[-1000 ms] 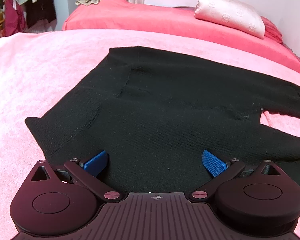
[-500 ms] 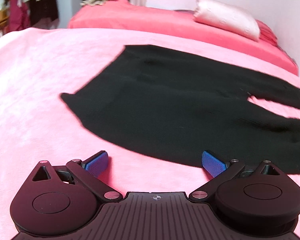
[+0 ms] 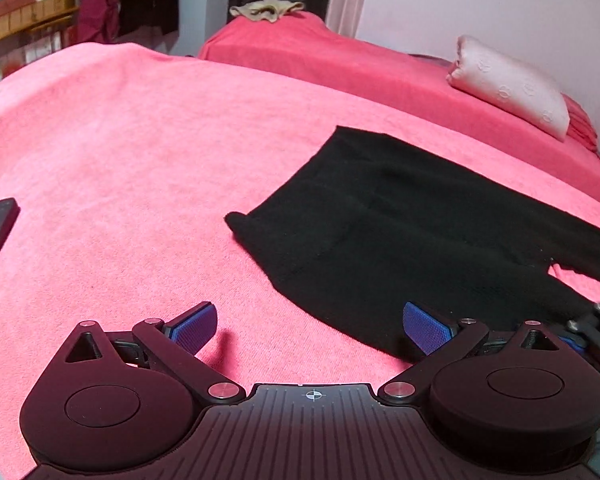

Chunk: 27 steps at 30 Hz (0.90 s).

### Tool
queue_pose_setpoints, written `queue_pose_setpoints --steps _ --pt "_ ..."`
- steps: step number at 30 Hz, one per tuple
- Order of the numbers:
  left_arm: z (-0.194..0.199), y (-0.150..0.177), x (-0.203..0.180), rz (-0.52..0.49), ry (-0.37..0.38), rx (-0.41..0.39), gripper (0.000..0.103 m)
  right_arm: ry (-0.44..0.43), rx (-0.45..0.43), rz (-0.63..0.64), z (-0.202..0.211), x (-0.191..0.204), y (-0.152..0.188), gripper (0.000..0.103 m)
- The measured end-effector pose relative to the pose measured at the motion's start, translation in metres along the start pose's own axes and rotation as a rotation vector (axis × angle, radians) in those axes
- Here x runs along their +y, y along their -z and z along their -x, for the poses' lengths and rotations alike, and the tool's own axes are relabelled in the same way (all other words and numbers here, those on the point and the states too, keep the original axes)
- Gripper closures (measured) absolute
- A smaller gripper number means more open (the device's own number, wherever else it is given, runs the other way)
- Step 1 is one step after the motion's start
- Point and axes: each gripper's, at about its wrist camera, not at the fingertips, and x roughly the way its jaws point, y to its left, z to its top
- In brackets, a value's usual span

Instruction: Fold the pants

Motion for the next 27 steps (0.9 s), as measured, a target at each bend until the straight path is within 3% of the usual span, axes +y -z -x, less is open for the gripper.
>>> queue_pose_setpoints --steps 1,2,3,5,7,9,14,16,18,22,27 --pt "-0.001 0.000 -0.001 0.000 -0.001 0.003 0.000 0.011 -0.019 -0.001 -0.005 0.000 -0.001 0.073" --pt "-0.002 0.000 -0.002 -0.001 -0.002 0.005 0.000 0.016 -0.015 -0.027 -0.009 -0.005 0.001 0.091" --pt "-0.003 -0.001 -0.003 -0.004 -0.004 0.008 0.000 -0.007 0.001 -0.089 -0.013 -0.011 0.001 0.096" --pt "-0.003 -0.001 -0.005 -0.011 -0.006 0.006 0.000 -0.022 -0.029 -0.117 0.000 -0.002 -0.001 0.096" --pt "-0.007 -0.002 -0.009 -0.020 -0.011 0.005 0.000 -0.010 -0.099 0.038 0.020 0.028 0.005 0.096" --pt "-0.013 -0.005 -0.015 -0.022 -0.016 0.021 0.000 -0.002 -0.048 0.087 0.015 0.035 0.014 0.096" --pt "-0.019 -0.007 -0.028 -0.058 -0.030 0.028 0.000 -0.069 -0.115 -0.135 0.046 -0.004 0.015 0.078" --pt "-0.021 -0.007 -0.031 -0.071 -0.047 0.028 0.000 -0.070 -0.135 -0.195 0.064 -0.018 0.022 0.061" --pt "-0.024 -0.007 -0.034 -0.083 -0.062 0.029 0.000 -0.041 -0.146 -0.251 0.077 -0.033 0.034 0.054" --pt "-0.028 -0.006 -0.037 -0.099 -0.080 0.041 0.000 0.082 -0.087 -0.358 0.096 -0.060 0.066 0.054" --pt "-0.035 -0.004 -0.037 -0.106 -0.095 0.061 0.000 0.171 0.012 -0.525 0.125 -0.091 0.121 0.052"
